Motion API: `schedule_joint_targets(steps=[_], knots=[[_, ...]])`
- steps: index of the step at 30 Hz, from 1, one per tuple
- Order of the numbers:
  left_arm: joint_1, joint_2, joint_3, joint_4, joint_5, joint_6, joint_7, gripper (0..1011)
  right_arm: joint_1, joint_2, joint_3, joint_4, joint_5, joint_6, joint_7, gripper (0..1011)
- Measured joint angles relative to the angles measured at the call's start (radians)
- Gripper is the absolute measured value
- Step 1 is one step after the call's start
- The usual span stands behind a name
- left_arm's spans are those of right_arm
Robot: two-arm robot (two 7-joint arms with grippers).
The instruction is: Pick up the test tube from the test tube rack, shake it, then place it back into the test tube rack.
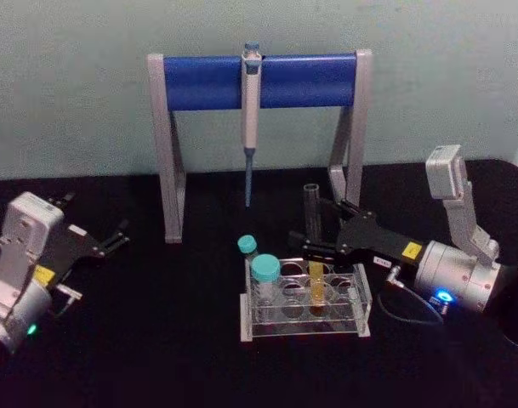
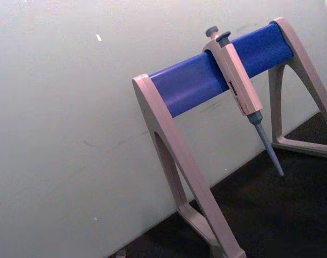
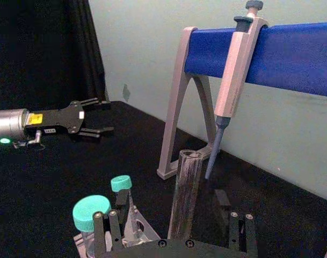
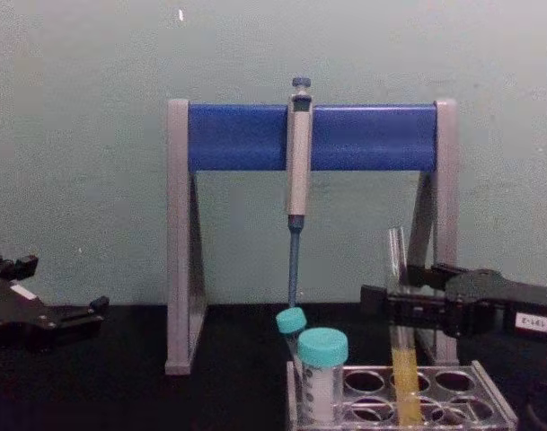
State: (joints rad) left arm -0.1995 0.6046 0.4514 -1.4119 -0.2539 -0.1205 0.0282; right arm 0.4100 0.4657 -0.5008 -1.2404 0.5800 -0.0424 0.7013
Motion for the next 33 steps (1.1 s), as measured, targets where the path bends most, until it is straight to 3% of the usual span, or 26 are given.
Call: schedule_joint_targets(steps=[10, 19, 26, 27, 29, 33], knots=[[0.0, 0.0, 0.0, 0.0, 0.0, 0.0, 0.0, 1001, -0.001, 0.0, 0.0, -0.002, -0.001, 0.0, -0.002, 1000], [0.0, 0.0, 0.0, 0.0, 0.0, 0.0, 0.0, 1001, -0.047, 0.017, 0.042, -0.091, -0.008, -0.041, -0.058, 1000], [0.0, 0.0, 0.0, 0.0, 0.0, 0.0, 0.0, 1001, -0.123, 0.027, 0.114, -0.206, -0.053, -0.082, -0.206, 1000], [0.0, 0.0, 0.0, 0.0, 0.0, 0.0, 0.0, 1001, -0.143, 0.027, 0.13, -0.231, -0.075, -0.081, -0.26, 1000], [0.0, 0.0, 0.0, 0.0, 0.0, 0.0, 0.0, 1001, -0.17, 0.025, 0.152, -0.262, -0.104, -0.066, -0.335, 1000], [0.0, 0.0, 0.0, 0.0, 0.0, 0.0, 0.0, 1001, -0.199, 0.016, 0.177, -0.285, -0.135, -0.021, -0.423, 1000]])
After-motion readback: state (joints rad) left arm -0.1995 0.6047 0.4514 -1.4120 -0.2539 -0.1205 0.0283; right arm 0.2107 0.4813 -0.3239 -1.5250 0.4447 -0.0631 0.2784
